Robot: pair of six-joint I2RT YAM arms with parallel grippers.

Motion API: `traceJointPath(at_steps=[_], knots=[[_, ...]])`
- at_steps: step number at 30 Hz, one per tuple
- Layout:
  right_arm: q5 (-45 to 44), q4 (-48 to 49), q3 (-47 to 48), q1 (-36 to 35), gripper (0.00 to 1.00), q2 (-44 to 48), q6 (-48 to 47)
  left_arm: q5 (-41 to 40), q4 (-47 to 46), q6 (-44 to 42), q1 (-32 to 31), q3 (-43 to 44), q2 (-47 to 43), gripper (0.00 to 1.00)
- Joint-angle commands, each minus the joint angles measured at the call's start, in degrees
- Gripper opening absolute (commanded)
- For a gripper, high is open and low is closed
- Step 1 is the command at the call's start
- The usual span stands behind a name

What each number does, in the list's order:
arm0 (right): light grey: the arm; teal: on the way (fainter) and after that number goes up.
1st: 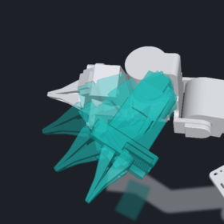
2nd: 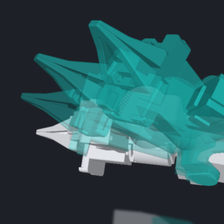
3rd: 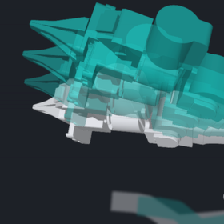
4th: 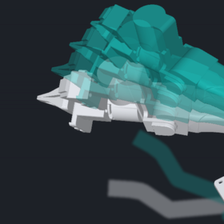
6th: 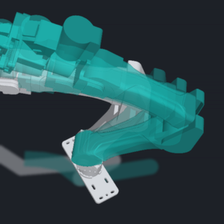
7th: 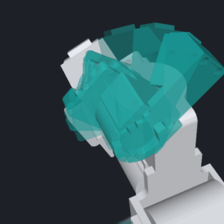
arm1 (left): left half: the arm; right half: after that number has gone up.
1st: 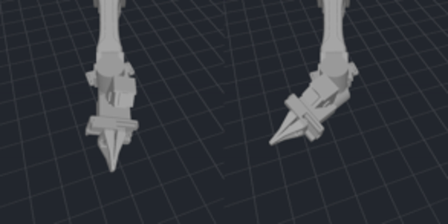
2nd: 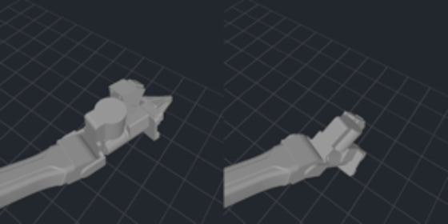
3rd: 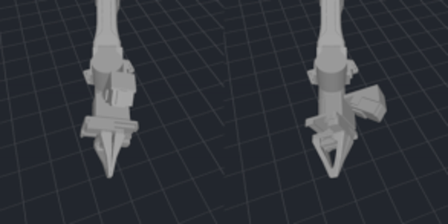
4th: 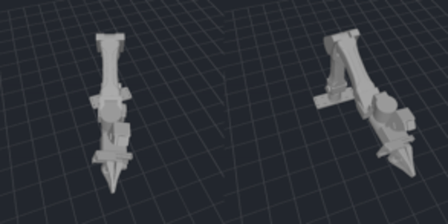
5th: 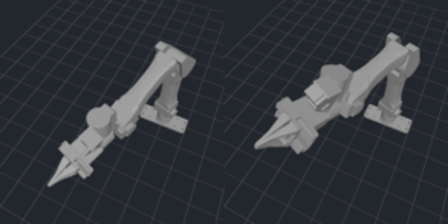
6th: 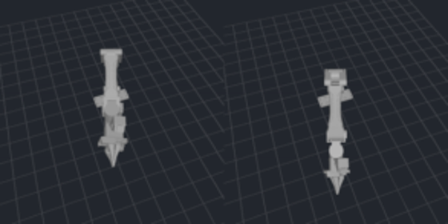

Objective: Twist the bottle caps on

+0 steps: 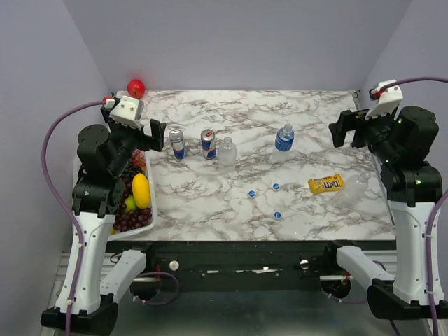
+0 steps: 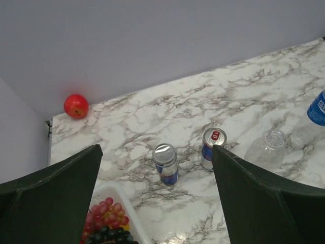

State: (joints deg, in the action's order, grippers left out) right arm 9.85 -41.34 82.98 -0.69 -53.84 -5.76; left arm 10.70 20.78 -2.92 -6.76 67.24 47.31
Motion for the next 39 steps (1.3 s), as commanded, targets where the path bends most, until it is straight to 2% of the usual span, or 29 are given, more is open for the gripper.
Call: traceJointPath(at_steps=[1, 2, 3, 5, 8, 10, 15, 18, 21, 28, 33, 39], knots=[[10.41, -8.2, 1.13, 0.16, 1.0, 0.49, -14.06, 5.72, 3.83, 0.46, 0.09, -2.28, -0.45, 0.98], [15.85, -11.1, 1.04, 0.16, 1.0, 1.02, -20.02, 6.87, 3.57, 0.28, 0.09, -2.99, -0.99, 0.98], [26.43, -14.35, 0.52, 0.07, 1.0, 2.15, -32.17, 7.84, 3.48, 0.19, 0.09, -3.69, -1.6, 0.98], [32.75, -20.34, -2.81, -0.01, 0.98, 3.83, -40.26, 9.69, 4.44, 0.37, 0.09, -4.84, -2.75, 0.98], [34.36, -23.33, -7.55, -2.38, 0.96, 5.07, -45.03, 11.7, 8.91, -1.2, 0.09, -4.49, -2.92, 0.98], [32.18, -27.54, -10.1, -7.03, 0.93, 4.54, -50.74, 13.03, 10.33, -2.61, 0.09, -5.27, -4.06, 0.98], [23.57, -24.94, -20.55, -22.21, 0.89, 4.45, -52.17, 16.09, 12.44, -3.93, 0.09, -8.09, -7.23, 0.98], [21.1, -23.61, -24.86, -30.03, 0.87, 0.77, -52.25, 17.25, 12.63, -3.41, 0.08, -9.76, -8.81, 0.98], [19.43, -19.49, -29.35, -35.24, 0.83, -1.52, -52.77, 18.04, 11.57, -1.74, 0.43, -11.34, -10.22, 0.98], [17.58, -5.53, -39.47, -37.72, 0.71, -7.41, -55.15, 19.54, 9.9, 1.42, 3.25, -12.31, -11.71, 0.98], [16.0, -1.47, -41.76, -37.98, 0.64, -11.54, -55.59, 19.89, 9.81, 2.21, 3.95, -12.22, -12.33, 0.98], [13.62, 1.7, -43.07, -38.07, 0.6, -15.67, -57.34, 20.33, 9.81, 2.74, 5.01, -12.84, -12.94, 0.98]])
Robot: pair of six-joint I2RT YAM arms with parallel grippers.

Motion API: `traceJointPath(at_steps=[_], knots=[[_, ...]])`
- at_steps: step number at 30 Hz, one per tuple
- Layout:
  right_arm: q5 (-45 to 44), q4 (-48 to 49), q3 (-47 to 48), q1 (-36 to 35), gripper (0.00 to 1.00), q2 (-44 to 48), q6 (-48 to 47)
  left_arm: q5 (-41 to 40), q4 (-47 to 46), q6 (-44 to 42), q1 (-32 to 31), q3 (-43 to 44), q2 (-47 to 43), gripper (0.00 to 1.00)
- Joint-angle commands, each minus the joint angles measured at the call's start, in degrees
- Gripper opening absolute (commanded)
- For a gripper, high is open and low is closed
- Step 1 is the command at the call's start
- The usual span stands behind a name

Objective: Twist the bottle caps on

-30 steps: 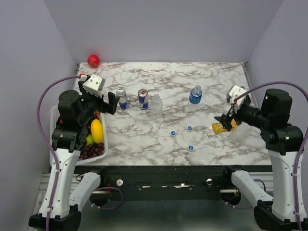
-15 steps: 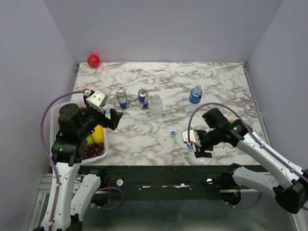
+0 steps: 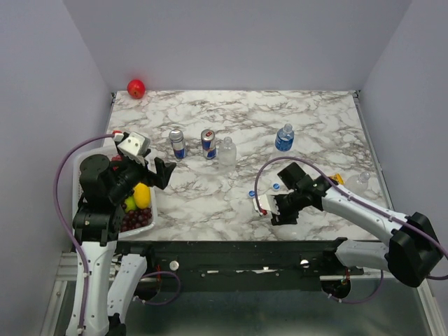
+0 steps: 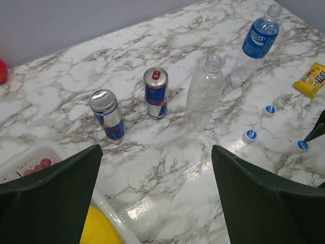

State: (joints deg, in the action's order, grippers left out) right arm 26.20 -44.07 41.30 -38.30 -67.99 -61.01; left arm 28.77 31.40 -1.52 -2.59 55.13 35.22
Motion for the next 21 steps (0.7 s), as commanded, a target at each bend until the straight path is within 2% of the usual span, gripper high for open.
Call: traceJointPath(at_steps=[1, 11, 14, 16, 18, 21], knots=[[-3.51, 5.57, -1.83, -0.46, 0.6, -1.88, -2.0, 2.34, -0.9, 1.26, 0.92, -0.9, -0.94, 0.98], [-5.28, 7.07, -1.67, -0.46, 0.58, -4.52, -2.54, 2.87, -2.48, 2.75, 1.27, -2.22, -1.12, 0.98], [-1.86, 7.86, 2.28, -0.46, 0.58, -4.17, 4.31, 2.87, -2.66, 3.01, 1.27, -2.93, -1.3, 0.98], [1.91, 9.78, 9.21, -0.46, 0.6, -3.56, 12.29, 3.04, -2.57, 3.1, 1.27, -3.36, -1.56, 0.98], [3.42, 12.16, 17.7, -0.45, 0.66, -4.17, 22.28, 3.13, -2.31, 3.1, 1.27, -3.63, -1.56, 0.98], [3.34, 18.13, 25.12, -0.46, 0.77, -7.76, 33.28, 3.13, -2.31, 3.28, 1.36, -3.98, -1.56, 0.98]])
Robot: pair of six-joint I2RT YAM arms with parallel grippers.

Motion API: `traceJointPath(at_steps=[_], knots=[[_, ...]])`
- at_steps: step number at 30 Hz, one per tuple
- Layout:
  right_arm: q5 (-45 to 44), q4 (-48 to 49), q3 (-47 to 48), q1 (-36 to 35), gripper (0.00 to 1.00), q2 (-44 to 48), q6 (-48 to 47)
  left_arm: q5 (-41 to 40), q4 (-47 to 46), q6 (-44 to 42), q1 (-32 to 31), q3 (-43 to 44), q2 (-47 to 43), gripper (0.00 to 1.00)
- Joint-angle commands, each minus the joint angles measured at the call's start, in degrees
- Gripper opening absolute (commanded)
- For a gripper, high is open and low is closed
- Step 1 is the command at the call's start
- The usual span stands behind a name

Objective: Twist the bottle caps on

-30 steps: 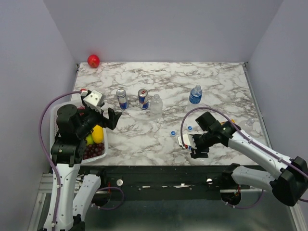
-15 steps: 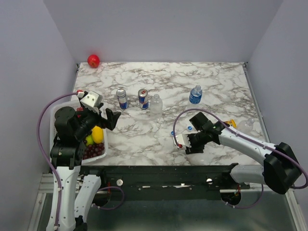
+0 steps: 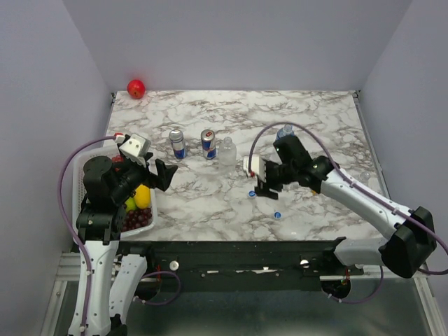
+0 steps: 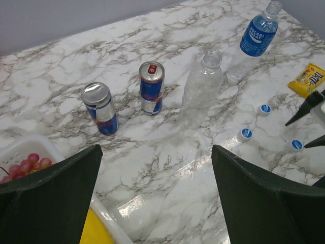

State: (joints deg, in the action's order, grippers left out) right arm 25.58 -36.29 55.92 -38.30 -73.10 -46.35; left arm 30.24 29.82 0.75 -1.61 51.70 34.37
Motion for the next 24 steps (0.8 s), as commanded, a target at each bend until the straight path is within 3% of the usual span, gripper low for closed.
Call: traceJointPath(at_steps=[1, 8, 17, 24], knots=[[2.56, 13.41, 14.79, -0.46, 0.8, -3.88, 20.58, 1.84, -0.82, 1.09, 0.38, -0.55, -0.62, 0.98], [2.63, 17.57, 28.34, -0.28, 0.88, -16.1, 26.66, 1.84, -0.38, 1.36, 1.08, -0.29, -0.88, 0.98], [0.61, 18.45, 33.64, -0.28, 0.87, -25.24, 26.49, 2.19, 0.94, 1.18, 2.47, 0.5, -1.32, 0.98], [0.52, 19.5, 31.36, -0.28, 0.67, -26.3, 25.69, 2.81, -0.46, 2.23, 3.01, 0.68, -0.36, 0.98]])
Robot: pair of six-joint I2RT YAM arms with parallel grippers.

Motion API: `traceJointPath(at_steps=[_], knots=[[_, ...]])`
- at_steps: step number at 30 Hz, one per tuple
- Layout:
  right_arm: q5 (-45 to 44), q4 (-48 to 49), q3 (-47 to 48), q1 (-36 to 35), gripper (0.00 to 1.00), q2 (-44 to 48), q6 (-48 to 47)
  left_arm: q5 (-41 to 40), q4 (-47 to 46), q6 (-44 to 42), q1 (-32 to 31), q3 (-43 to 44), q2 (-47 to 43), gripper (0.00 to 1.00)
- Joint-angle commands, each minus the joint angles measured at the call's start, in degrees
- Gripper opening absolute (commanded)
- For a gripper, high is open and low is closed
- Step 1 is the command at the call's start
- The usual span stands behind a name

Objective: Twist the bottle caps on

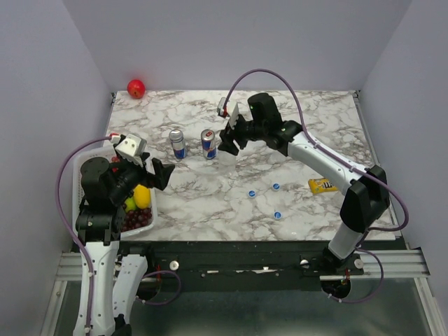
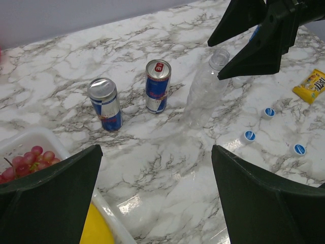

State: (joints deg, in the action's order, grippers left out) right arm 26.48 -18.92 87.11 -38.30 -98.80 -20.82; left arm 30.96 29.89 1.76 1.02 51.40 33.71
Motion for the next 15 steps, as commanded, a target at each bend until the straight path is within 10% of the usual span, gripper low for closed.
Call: traceJointPath(at_steps=[1, 15], knots=[[-0.46, 2.65, -0.36, -0.28, 0.65, -0.51, 0.25, 2.17, -0.88, 2.01, 0.39, 1.07, 0.82, 0.98], [-3.81, 5.29, -4.32, -0.28, 0.39, -1.48, -2.74, 9.39, -1.93, 1.94, -2.84, 3.36, 12.69, 0.98]])
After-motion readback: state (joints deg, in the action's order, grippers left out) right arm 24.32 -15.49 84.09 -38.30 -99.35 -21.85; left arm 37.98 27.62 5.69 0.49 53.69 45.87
